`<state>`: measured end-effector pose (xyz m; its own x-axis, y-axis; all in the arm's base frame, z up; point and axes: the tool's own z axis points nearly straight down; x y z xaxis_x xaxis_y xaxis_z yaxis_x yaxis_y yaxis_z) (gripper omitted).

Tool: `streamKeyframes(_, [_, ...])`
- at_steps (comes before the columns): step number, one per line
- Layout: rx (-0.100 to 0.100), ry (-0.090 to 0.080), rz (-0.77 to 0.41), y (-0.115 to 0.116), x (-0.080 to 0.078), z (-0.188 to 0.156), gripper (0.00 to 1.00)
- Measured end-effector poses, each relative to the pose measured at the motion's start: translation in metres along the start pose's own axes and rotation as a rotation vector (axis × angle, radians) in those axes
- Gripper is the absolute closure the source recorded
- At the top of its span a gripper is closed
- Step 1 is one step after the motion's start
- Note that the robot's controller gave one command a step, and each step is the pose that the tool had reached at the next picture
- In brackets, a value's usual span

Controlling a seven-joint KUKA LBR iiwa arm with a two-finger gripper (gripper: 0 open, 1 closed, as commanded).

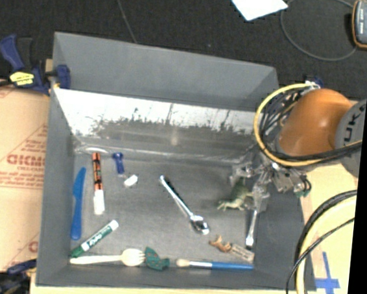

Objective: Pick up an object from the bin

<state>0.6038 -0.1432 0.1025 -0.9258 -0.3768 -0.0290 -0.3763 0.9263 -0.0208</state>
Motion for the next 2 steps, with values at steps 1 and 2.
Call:
streamKeyframes(1, [0.001,-0.001,0.000,0.000,0.000,-0.008,1.00])
streamKeyframes(2, [-0.003,0.004,0.001,0.000,-0.001,-0.056,1.00])
